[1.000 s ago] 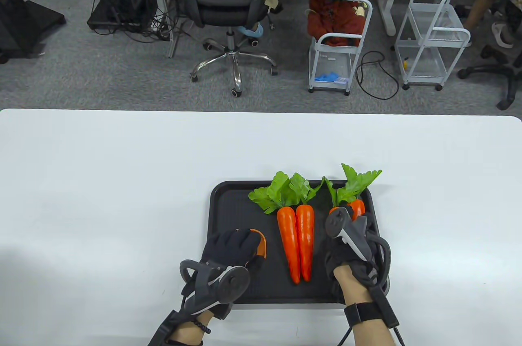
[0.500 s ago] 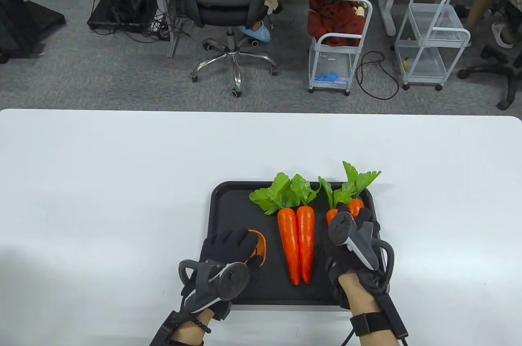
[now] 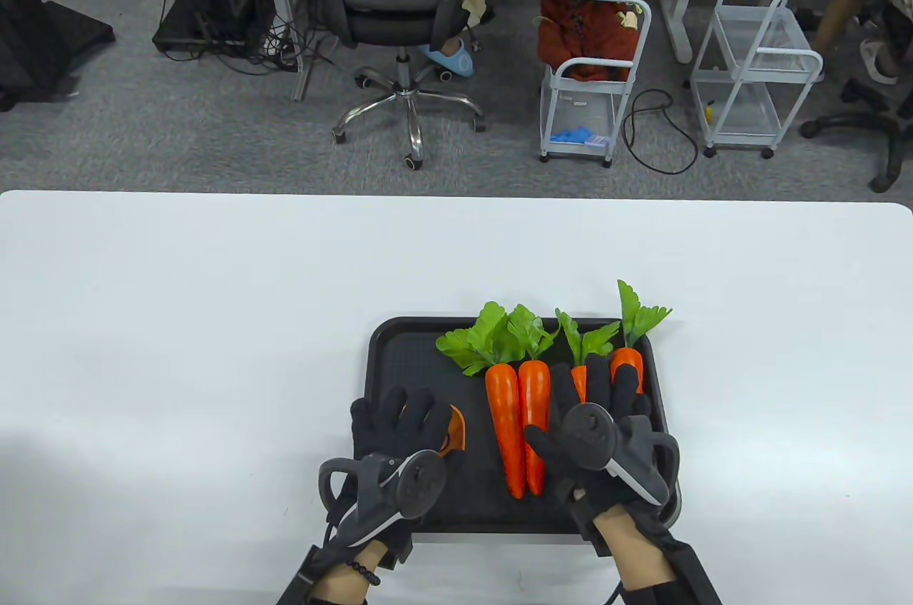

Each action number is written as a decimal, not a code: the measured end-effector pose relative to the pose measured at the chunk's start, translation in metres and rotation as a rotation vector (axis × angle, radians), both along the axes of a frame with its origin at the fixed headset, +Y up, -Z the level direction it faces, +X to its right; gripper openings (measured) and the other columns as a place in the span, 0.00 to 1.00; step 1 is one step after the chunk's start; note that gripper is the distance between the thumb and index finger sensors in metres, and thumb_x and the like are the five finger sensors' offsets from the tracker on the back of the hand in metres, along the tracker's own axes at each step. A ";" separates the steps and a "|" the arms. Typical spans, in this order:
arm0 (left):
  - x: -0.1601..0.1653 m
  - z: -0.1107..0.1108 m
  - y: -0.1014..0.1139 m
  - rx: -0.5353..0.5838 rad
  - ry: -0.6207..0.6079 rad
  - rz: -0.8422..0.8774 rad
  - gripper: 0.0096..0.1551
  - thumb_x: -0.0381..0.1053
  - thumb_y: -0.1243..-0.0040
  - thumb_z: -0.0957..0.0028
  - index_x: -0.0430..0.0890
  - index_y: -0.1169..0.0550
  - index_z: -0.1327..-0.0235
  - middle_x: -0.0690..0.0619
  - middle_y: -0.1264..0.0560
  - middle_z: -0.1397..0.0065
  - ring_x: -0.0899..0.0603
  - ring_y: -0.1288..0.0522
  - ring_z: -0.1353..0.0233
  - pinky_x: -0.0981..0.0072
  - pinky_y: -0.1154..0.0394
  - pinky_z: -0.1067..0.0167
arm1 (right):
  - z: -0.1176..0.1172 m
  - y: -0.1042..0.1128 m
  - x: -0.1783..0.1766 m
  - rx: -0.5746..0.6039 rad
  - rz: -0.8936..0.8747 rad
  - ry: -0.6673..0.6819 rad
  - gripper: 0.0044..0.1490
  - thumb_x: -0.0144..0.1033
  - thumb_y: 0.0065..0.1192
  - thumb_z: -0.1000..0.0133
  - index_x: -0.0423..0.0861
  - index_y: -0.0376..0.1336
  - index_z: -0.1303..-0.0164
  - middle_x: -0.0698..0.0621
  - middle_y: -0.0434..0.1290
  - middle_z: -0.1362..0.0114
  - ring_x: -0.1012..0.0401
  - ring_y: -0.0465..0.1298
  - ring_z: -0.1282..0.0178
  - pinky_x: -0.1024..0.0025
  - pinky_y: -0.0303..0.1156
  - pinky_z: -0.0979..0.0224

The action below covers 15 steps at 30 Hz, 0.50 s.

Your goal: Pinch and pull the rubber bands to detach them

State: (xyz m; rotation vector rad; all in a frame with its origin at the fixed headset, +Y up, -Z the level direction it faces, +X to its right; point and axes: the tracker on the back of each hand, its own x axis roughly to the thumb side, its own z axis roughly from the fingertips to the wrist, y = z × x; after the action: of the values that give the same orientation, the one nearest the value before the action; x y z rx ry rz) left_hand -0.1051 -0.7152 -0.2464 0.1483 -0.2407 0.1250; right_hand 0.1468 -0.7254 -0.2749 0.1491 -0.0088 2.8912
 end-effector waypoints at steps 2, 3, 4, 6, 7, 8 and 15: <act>0.001 -0.001 -0.001 -0.004 0.005 -0.004 0.38 0.72 0.46 0.50 0.59 0.27 0.25 0.52 0.30 0.11 0.32 0.34 0.14 0.23 0.45 0.26 | 0.005 0.000 -0.002 0.020 -0.007 0.026 0.57 0.72 0.52 0.49 0.56 0.38 0.16 0.40 0.30 0.16 0.31 0.27 0.22 0.29 0.37 0.27; 0.002 -0.002 -0.002 -0.004 0.007 -0.008 0.39 0.72 0.46 0.50 0.60 0.27 0.25 0.51 0.30 0.11 0.32 0.34 0.14 0.23 0.45 0.26 | 0.007 0.000 -0.003 0.025 -0.012 0.037 0.57 0.73 0.52 0.49 0.56 0.38 0.16 0.40 0.30 0.16 0.31 0.27 0.22 0.29 0.37 0.27; 0.002 -0.002 -0.002 -0.004 0.007 -0.010 0.39 0.72 0.46 0.50 0.60 0.27 0.25 0.51 0.30 0.11 0.32 0.34 0.14 0.23 0.45 0.26 | 0.009 0.000 -0.004 0.034 -0.017 0.049 0.57 0.72 0.52 0.49 0.56 0.38 0.16 0.40 0.31 0.16 0.31 0.27 0.22 0.29 0.37 0.27; 0.003 -0.003 -0.003 -0.001 0.011 -0.011 0.38 0.72 0.47 0.49 0.60 0.27 0.25 0.52 0.30 0.11 0.32 0.34 0.13 0.23 0.45 0.26 | 0.013 0.000 -0.005 0.041 -0.025 0.062 0.57 0.72 0.53 0.49 0.56 0.38 0.16 0.40 0.31 0.16 0.31 0.27 0.22 0.29 0.37 0.27; 0.004 -0.004 -0.003 0.002 0.012 -0.014 0.38 0.72 0.47 0.49 0.60 0.27 0.25 0.52 0.30 0.11 0.32 0.34 0.14 0.23 0.45 0.26 | 0.016 -0.001 -0.006 0.045 -0.024 0.071 0.57 0.73 0.53 0.49 0.56 0.38 0.16 0.40 0.31 0.16 0.31 0.27 0.22 0.29 0.37 0.27; 0.004 -0.004 -0.004 0.002 0.013 -0.016 0.38 0.72 0.47 0.49 0.60 0.27 0.25 0.52 0.30 0.11 0.32 0.34 0.13 0.23 0.45 0.26 | 0.018 -0.002 -0.006 0.049 -0.025 0.081 0.58 0.73 0.53 0.49 0.55 0.38 0.16 0.40 0.31 0.16 0.31 0.27 0.22 0.29 0.37 0.27; 0.007 -0.004 -0.007 0.006 0.012 -0.030 0.38 0.72 0.47 0.49 0.60 0.27 0.25 0.52 0.30 0.11 0.32 0.34 0.14 0.24 0.44 0.25 | 0.030 -0.009 -0.003 0.049 -0.063 0.108 0.58 0.73 0.53 0.49 0.55 0.38 0.16 0.40 0.31 0.16 0.31 0.27 0.22 0.29 0.36 0.27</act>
State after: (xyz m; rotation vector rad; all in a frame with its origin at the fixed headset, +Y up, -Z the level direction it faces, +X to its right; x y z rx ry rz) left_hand -0.0984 -0.7217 -0.2506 0.1518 -0.2308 0.0935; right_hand 0.1439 -0.7347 -0.2452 0.3074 -0.0638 2.8171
